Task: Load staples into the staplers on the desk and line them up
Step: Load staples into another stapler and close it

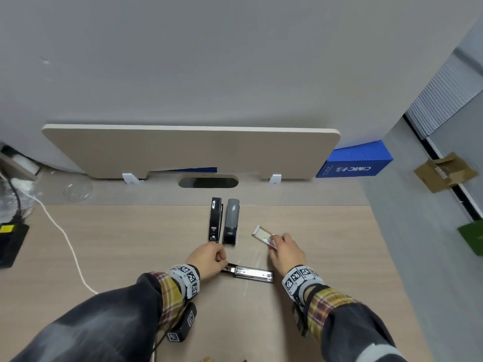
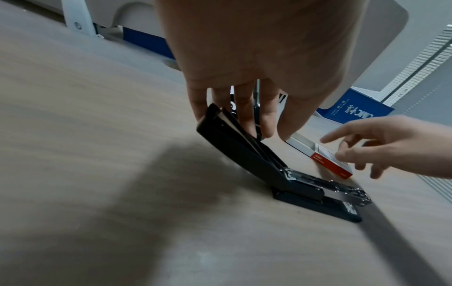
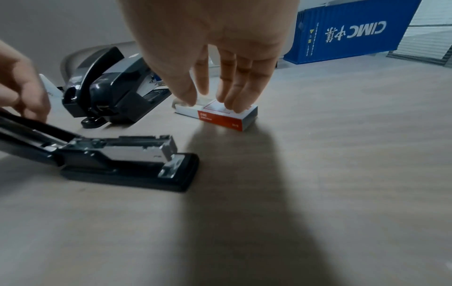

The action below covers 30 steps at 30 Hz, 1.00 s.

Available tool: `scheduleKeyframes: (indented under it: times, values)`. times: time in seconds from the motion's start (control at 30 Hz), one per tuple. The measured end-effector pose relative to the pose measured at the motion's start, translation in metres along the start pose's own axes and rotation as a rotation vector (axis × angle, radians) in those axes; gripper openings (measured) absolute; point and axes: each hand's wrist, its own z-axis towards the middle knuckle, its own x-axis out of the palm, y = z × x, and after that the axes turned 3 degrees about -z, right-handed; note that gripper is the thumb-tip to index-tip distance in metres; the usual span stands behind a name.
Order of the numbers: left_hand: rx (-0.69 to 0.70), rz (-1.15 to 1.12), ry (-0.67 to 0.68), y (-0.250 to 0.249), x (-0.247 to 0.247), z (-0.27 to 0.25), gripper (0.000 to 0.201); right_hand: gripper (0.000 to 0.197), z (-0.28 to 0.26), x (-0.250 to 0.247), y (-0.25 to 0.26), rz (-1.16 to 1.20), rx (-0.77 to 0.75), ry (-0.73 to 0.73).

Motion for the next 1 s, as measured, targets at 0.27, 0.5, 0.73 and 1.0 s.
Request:
scheduleKeyframes:
  times: [0.27,0.5,0.73,1.0]
  values:
    - [0.118,0.102,-0.038,-0.005,-0.007,0.005,0.015,0.019,0.028,-0.001,0.005,-0.072,-0.079,0.036]
    - [0.181,0.071,-0.073,-0.025,-0.002,0.014,0.016,0.028,0.021,0.002,-0.007,-0.188,-0.281,0.124]
    - [0.197,0.075,-0.033,-0.050,0.011,0.022,0.016,0.026,0.017,-0.010,-0.021,0.155,0.018,-0.036]
    - [0.167,0.080,-0.002,-0.049,0.012,0.018,0.016,0.081,0.038,-0.014,-0.009,-0.285,-0.337,0.173]
